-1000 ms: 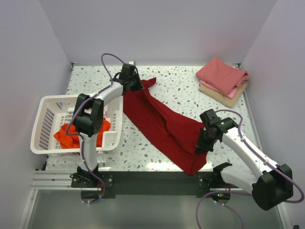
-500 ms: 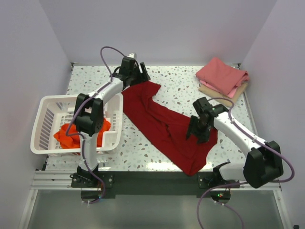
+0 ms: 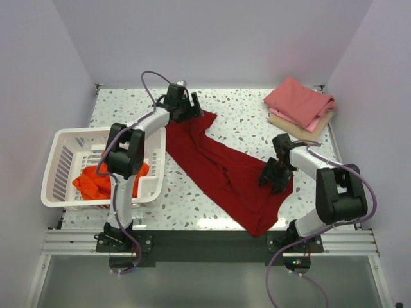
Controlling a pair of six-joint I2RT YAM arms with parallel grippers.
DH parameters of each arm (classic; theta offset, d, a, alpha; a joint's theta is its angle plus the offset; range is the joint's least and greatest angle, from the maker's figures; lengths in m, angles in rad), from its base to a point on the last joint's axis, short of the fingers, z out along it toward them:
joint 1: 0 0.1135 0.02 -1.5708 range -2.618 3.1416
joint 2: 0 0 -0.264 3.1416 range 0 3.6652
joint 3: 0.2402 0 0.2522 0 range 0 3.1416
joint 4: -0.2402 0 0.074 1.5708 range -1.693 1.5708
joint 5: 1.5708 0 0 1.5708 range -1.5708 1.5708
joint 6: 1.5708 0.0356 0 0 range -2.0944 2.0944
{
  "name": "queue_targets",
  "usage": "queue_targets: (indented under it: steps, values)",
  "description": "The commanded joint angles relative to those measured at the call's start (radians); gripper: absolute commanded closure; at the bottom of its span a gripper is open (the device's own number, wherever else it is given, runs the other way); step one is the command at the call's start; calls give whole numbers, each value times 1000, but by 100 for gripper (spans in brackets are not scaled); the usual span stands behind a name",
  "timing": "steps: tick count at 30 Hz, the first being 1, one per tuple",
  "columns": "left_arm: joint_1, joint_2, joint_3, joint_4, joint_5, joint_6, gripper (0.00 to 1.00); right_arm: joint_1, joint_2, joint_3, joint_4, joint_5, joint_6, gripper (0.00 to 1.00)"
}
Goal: Fold and stack the t-shirts
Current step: Fold the tshirt
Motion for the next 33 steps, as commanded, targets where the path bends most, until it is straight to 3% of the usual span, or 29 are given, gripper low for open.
queue_targets:
  steps: [1, 10, 23, 29, 33]
  values:
    - [5, -31, -24, 31, 22, -6, 17, -95, 40, -23, 54, -18, -47, 41]
    - [-7, -97, -111, 68, 43, 8, 14, -307, 135, 40, 10, 57, -162, 39]
    - [-87, -183, -225, 73, 91, 66, 14, -552, 244, 321, -78, 313, -246, 39]
    - [-91, -210, -272, 77, 119, 98, 14, -588, 251, 506, -147, 343, -265, 39]
    - [-94, -207, -295, 99, 157, 105, 13, -577, 187, 545, -168, 284, -274, 39]
